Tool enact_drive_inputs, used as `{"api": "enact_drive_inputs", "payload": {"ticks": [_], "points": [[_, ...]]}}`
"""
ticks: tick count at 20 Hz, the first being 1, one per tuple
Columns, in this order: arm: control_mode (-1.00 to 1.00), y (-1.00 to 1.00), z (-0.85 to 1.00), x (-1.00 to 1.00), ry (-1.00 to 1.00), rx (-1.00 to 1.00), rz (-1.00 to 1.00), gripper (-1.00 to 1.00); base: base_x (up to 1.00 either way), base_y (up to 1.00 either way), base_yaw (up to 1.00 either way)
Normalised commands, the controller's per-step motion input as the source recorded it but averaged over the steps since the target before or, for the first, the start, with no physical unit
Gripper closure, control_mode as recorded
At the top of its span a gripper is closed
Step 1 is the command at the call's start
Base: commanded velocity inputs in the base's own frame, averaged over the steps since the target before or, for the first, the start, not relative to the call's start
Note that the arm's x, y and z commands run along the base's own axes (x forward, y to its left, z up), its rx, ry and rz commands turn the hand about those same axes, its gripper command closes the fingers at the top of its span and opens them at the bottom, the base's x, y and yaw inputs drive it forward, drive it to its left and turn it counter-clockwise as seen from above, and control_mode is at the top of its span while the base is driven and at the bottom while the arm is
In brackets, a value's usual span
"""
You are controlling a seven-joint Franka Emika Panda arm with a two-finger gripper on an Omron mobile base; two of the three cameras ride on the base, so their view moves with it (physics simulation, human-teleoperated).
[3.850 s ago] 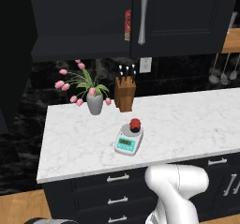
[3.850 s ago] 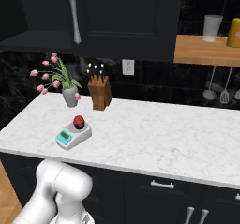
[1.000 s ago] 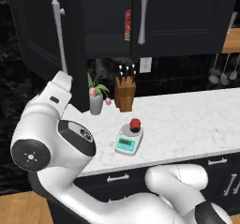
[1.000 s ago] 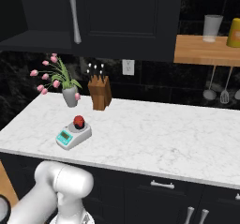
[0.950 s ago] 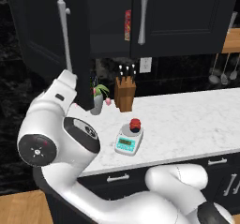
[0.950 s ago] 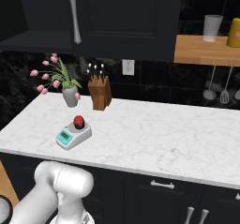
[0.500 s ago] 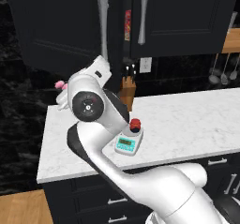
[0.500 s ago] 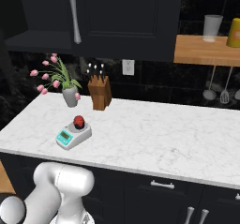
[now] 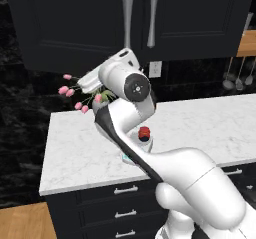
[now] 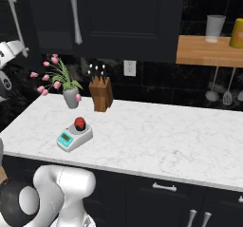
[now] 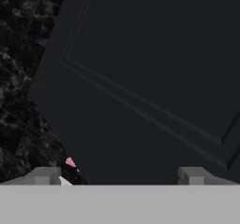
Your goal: Pick the jam and place it on the digital scale for weighing, and close the cabinet.
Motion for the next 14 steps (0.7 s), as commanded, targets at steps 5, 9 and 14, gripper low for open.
{"api": "enact_drive_inputs", "payload": {"ticks": [5, 9, 14], "points": [[-1.00, -0.05, 0.00, 1.00, 0.00, 0.14, 0.11, -1.00, 0.00, 0.00, 0.00], [-1.00, 0.00, 0.00, 1.00, 0.00, 0.07, 0.05, -1.00, 0.00, 0.00, 0.00], [-1.00, 0.04, 0.00, 1.00, -0.01, 0.01, 0.00, -1.00, 0.00, 0.00, 0.00]]}}
